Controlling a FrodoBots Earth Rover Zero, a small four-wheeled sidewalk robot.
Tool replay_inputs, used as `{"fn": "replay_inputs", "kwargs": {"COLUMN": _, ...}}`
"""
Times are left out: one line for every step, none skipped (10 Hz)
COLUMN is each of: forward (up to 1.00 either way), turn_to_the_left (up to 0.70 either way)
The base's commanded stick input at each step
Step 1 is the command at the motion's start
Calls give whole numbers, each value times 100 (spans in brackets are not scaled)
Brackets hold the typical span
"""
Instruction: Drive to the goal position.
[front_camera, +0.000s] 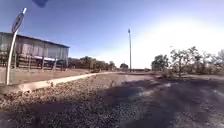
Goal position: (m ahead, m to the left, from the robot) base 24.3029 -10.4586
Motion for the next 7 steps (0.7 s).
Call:
{"fn": "replay_inputs", "kwargs": {"forward": 50, "turn_to_the_left": 0}}
{"fn": "replay_inputs", "kwargs": {"forward": 50, "turn_to_the_left": 0}}
{"fn": "replay_inputs", "kwargs": {"forward": 50, "turn_to_the_left": 0}}
{"fn": "replay_inputs", "kwargs": {"forward": 50, "turn_to_the_left": 0}}
{"fn": "replay_inputs", "kwargs": {"forward": 50, "turn_to_the_left": 0}}
{"fn": "replay_inputs", "kwargs": {"forward": 50, "turn_to_the_left": 0}}
{"fn": "replay_inputs", "kwargs": {"forward": 50, "turn_to_the_left": 0}}
